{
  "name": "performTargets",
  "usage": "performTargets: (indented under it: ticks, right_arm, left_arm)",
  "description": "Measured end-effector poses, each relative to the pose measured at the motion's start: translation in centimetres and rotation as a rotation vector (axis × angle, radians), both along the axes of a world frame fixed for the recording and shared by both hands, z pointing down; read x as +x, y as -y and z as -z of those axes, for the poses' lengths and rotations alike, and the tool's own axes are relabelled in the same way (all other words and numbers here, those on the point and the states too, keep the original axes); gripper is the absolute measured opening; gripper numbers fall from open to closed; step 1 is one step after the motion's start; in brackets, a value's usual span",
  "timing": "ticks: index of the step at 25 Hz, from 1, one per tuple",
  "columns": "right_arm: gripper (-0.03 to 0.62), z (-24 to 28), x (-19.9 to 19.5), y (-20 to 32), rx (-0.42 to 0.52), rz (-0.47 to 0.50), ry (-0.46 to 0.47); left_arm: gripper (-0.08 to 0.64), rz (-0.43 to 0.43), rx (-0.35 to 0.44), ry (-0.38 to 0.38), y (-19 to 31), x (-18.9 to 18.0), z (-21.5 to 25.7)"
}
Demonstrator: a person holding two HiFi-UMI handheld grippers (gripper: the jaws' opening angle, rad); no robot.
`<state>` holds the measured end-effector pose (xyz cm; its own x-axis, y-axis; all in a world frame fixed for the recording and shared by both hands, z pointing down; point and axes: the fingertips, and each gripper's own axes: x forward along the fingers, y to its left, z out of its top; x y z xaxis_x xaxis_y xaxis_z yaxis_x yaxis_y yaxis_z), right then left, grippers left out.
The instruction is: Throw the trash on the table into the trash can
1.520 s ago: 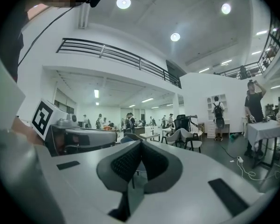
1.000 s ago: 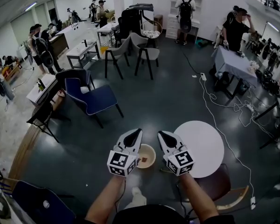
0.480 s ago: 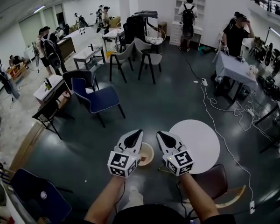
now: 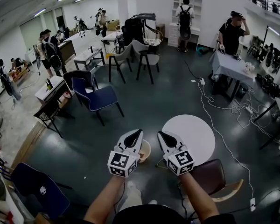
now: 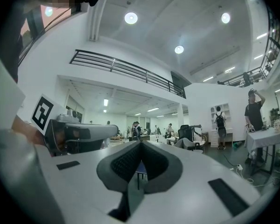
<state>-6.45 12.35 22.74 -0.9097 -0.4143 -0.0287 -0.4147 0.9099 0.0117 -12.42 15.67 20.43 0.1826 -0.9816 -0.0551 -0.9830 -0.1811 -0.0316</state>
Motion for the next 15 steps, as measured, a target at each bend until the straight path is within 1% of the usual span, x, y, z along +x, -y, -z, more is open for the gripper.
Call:
performTargets:
  ticks: [3,15]
  right_arm:
    - [0.018,-0.1,1.5,-0.8,0.000,0.000,0.004]
    - [0.018,1.2,2.8,-1.2,0.002,0.003,0.028]
  left_arm:
    - [0.015,0.003,-0.001,0.004,-0.8,1.4,-0.1]
    - [0.015,-0.003,-0.011,0.021,-1.5,3.2,0.5]
